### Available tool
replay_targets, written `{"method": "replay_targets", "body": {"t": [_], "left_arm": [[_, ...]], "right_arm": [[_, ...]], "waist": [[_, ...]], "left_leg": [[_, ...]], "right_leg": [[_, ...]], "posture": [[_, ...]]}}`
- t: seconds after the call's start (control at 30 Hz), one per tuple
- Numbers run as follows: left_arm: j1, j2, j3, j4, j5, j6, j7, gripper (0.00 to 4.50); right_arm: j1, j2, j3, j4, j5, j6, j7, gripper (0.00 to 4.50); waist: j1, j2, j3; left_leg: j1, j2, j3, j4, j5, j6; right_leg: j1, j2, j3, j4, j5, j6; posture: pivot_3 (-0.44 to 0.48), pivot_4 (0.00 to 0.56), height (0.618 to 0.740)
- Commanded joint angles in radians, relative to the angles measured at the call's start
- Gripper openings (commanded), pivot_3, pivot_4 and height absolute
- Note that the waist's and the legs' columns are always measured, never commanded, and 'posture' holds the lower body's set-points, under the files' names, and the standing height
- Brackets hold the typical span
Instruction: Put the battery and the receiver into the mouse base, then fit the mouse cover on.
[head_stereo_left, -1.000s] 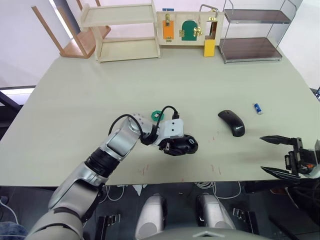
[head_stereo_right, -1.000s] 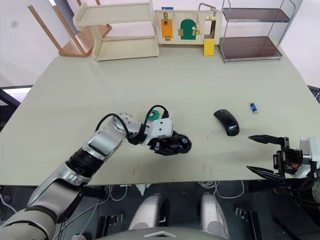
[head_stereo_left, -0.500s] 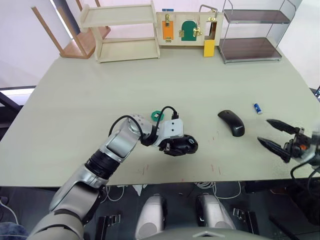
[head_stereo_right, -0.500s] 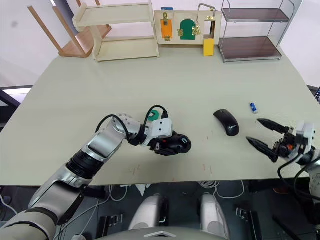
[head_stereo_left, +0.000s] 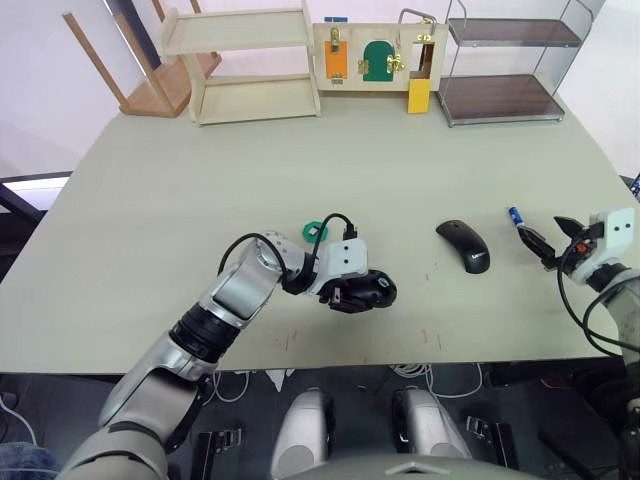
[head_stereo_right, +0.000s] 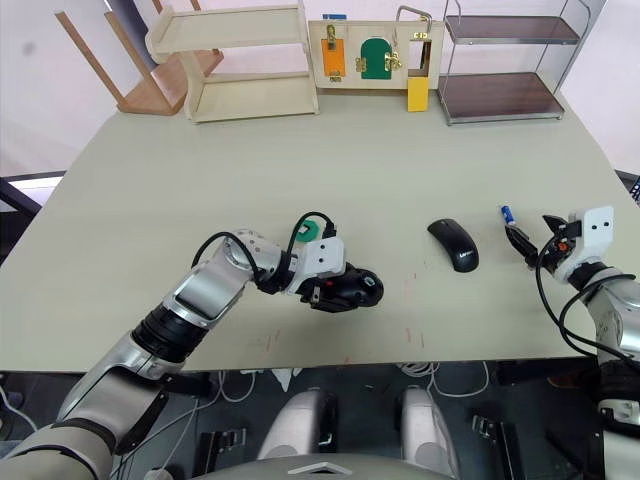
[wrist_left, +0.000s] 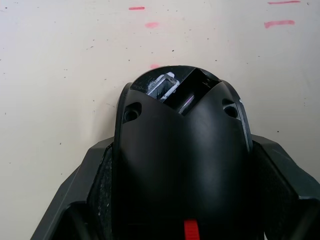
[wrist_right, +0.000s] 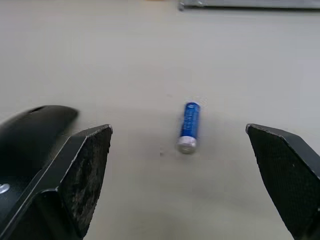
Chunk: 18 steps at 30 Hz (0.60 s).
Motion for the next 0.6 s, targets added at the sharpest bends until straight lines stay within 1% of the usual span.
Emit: {"method": "replay_targets", "body": {"t": [0.03,0.1,0.23,0.47,0.6], "left_arm": [[0.025,-0.001,-0.027,0.008,0.022,0.018,-0.002,2.96],[0.023,-0.005,-0.025,0.009,0.023,0.02,0.003,2.96],[0.028,-0.004,-0.021,0.006,0.021,0.021,0.006,2.96],[0.035,-0.005,-0.02,-0.002,0.02,0.03,0.006,2.96],[0.035,-0.005,-0.023,-0.004,0.021,0.031,0.005,2.96]], "right_arm": [[-0.071,-0.002,0.009,0.041,-0.04,0.068,-0.062,4.5],[-0.103,-0.004,0.025,0.062,-0.063,0.112,-0.084,4.5],[-0.138,-0.001,0.05,0.088,-0.099,0.12,-0.081,4.5],[-0.247,0.012,0.105,0.215,-0.188,0.173,-0.128,4.5],[-0.291,0.009,0.117,0.261,-0.21,0.2,-0.117,4.5]], "waist": [[-0.001,0.0,0.0],[-0.001,0.0,0.0],[0.0,0.0,0.0],[-0.004,0.0,0.0],[-0.004,0.0,0.0]], "left_leg": [[0.0,0.0,0.0,0.0,0.0,0.0],[0.0,0.0,0.0,0.0,0.0,0.0],[0.0,0.0,0.0,0.0,0.0,0.0],[0.0,0.0,0.0,0.0,0.0,0.0],[0.0,0.0,0.0,0.0,0.0,0.0]], "right_leg": [[0.0,0.0,0.0,0.0,0.0,0.0],[0.0,0.0,0.0,0.0,0.0,0.0],[0.0,0.0,0.0,0.0,0.0,0.0],[0.0,0.0,0.0,0.0,0.0,0.0],[0.0,0.0,0.0,0.0,0.0,0.0]], "posture": [[0.0,0.15,0.74],[0.0,0.15,0.74],[0.0,0.15,0.74],[0.0,0.15,0.74],[0.0,0.15,0.74]]}}
